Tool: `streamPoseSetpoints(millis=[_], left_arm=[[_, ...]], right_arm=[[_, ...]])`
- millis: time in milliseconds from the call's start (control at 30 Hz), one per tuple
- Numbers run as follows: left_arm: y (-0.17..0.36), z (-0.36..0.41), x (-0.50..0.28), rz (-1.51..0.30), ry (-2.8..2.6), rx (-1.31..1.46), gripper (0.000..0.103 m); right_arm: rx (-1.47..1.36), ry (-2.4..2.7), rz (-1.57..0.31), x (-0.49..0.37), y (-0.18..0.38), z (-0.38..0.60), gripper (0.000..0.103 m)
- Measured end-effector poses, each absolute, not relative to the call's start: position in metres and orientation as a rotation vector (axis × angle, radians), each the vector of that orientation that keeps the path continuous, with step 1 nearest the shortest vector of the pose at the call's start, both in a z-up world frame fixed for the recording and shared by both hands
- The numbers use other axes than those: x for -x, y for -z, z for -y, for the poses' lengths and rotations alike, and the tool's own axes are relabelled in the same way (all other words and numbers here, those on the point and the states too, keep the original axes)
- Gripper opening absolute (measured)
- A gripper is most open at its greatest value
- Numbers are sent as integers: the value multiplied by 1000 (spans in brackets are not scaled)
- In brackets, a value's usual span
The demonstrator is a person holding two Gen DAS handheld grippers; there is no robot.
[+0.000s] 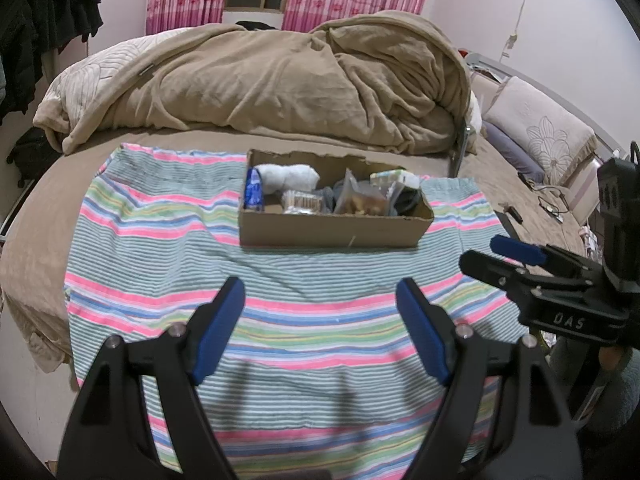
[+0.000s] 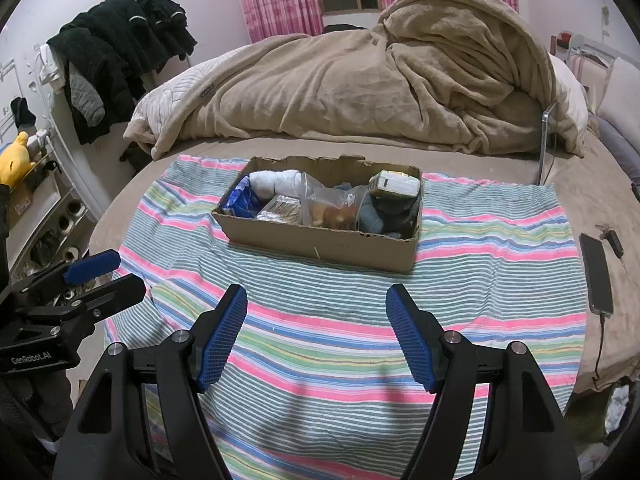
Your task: Organize objects
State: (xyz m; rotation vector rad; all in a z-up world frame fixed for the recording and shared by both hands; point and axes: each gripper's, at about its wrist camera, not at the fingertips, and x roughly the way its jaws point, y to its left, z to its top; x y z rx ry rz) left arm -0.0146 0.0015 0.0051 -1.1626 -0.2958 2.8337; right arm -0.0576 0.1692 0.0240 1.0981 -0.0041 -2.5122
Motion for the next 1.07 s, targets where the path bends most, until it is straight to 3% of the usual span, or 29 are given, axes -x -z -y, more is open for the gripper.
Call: streamPoseSetpoints(millis=[1067], left_arm=[[4,-1,23,288,-2824,1185,79]], right_arm=[[-1125,2499,12,64,-14,-170,75]])
